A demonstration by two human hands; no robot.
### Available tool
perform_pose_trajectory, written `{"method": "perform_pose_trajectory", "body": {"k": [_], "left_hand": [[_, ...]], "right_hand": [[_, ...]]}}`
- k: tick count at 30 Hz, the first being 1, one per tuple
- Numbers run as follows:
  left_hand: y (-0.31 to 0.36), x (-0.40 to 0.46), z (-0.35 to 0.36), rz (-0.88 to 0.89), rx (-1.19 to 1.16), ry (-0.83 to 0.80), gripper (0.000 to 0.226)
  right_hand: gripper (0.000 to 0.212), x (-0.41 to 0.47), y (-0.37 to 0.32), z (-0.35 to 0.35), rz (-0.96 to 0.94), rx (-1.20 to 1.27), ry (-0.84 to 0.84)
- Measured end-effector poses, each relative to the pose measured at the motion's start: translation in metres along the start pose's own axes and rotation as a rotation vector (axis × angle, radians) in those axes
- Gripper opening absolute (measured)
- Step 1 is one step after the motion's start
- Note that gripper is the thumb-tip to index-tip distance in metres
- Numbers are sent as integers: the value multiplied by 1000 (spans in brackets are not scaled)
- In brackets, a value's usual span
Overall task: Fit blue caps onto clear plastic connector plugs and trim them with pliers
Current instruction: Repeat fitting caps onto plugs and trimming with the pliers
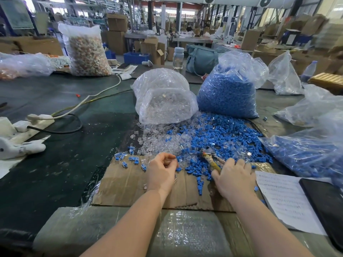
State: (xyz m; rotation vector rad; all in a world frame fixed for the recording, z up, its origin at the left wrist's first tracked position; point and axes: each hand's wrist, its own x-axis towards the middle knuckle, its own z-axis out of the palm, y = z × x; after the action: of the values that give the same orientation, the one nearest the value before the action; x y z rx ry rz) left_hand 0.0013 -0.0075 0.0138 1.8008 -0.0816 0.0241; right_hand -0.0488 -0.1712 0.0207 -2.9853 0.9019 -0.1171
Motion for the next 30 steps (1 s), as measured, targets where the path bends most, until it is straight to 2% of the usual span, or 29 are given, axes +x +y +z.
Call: {"method": "perform_pose_trajectory", "body": {"k": [2, 4, 6, 9, 14, 18, 30], "left_hand": [[5, 2, 0, -31, -81, 2, 14], [11, 5, -1, -72, -158, 10, 13], [16, 10, -1, -125, -234, 16, 11], [23, 19, -3, -168, -310, 41, 11], [25, 28, -8, -184, -269, 85, 9], [25, 32, -10, -203, -242, 105, 6], [28, 37, -13, -250, -191, 108, 8]], "right_hand": [[39, 1, -3, -8, -61, 0, 22], [33, 2, -8, -16, -139, 134, -15], [29, 4, -14, -25, -172, 431, -202], [26, 0, -19, -33, -117, 884, -548], [25, -3, -21, -37, -71, 1138, -774], [21, -4, -22, -43, -146, 1097, -863], [29, -4, -29, -46, -198, 929, -897]]}}
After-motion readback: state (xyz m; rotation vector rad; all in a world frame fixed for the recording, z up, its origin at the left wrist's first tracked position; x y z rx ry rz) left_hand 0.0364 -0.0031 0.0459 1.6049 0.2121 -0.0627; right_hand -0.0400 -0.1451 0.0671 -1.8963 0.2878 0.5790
